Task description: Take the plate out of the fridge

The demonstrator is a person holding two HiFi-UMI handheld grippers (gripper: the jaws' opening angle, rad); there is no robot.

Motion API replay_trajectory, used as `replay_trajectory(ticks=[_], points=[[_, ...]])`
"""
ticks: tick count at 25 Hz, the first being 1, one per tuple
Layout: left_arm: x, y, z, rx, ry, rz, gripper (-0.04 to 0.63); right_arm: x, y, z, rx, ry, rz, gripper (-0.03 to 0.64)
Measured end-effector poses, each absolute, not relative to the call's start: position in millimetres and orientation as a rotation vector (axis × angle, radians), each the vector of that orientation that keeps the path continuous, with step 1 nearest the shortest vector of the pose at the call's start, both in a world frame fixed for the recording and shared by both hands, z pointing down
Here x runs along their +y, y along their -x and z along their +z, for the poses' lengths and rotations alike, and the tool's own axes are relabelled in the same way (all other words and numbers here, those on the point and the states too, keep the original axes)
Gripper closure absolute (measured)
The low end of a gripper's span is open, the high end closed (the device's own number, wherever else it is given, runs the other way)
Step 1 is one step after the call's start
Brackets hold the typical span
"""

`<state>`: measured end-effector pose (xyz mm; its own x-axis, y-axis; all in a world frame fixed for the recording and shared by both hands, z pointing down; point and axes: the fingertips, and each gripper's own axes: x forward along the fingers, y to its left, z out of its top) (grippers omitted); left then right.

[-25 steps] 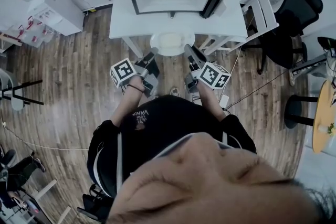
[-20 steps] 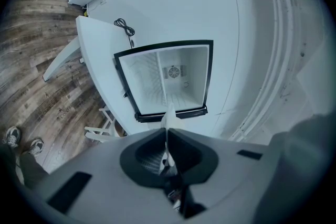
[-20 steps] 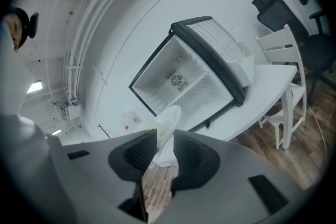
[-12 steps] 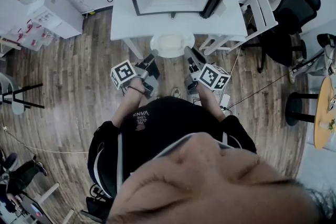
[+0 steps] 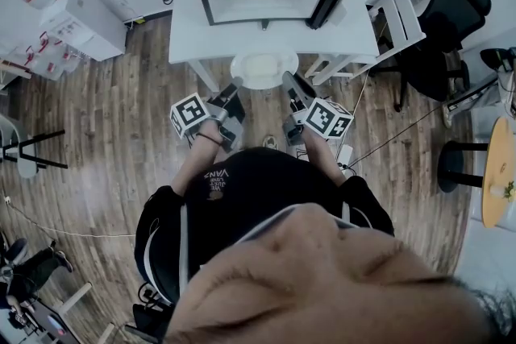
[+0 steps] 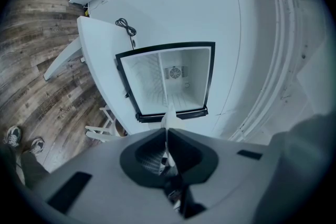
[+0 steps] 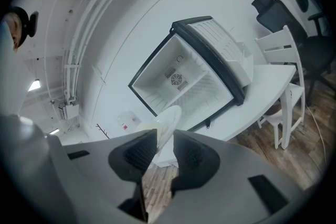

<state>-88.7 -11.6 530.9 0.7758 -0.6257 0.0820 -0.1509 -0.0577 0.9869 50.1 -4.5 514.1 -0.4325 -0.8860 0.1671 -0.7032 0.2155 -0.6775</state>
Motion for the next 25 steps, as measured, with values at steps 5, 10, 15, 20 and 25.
replay_trajectory(ticks=[5, 10, 15, 20, 25], points=[[-13, 86, 531, -0.635, -1.611, -0.429, 0.568, -6, -53, 514, 2.240, 1.506, -1.030, 0.514], [-16, 85, 527, -0.640, -1.613, -0.436, 0.568, -10, -53, 512, 2.253, 1.496, -1.025, 0.514], [-18, 85, 528, -0.649, -1.613, -0.435, 0.568, -14, -53, 512, 2.269, 1.493, -1.019, 0.515], [-19, 86, 529, -0.656, -1.612, -0.436, 0.568, -15, -53, 512, 2.274, 1.490, -1.021, 0.515], [-19, 84, 530, -0.661, -1.614, -0.435, 0.569, -16, -56, 514, 2.272, 1.491, -1.022, 0.515]])
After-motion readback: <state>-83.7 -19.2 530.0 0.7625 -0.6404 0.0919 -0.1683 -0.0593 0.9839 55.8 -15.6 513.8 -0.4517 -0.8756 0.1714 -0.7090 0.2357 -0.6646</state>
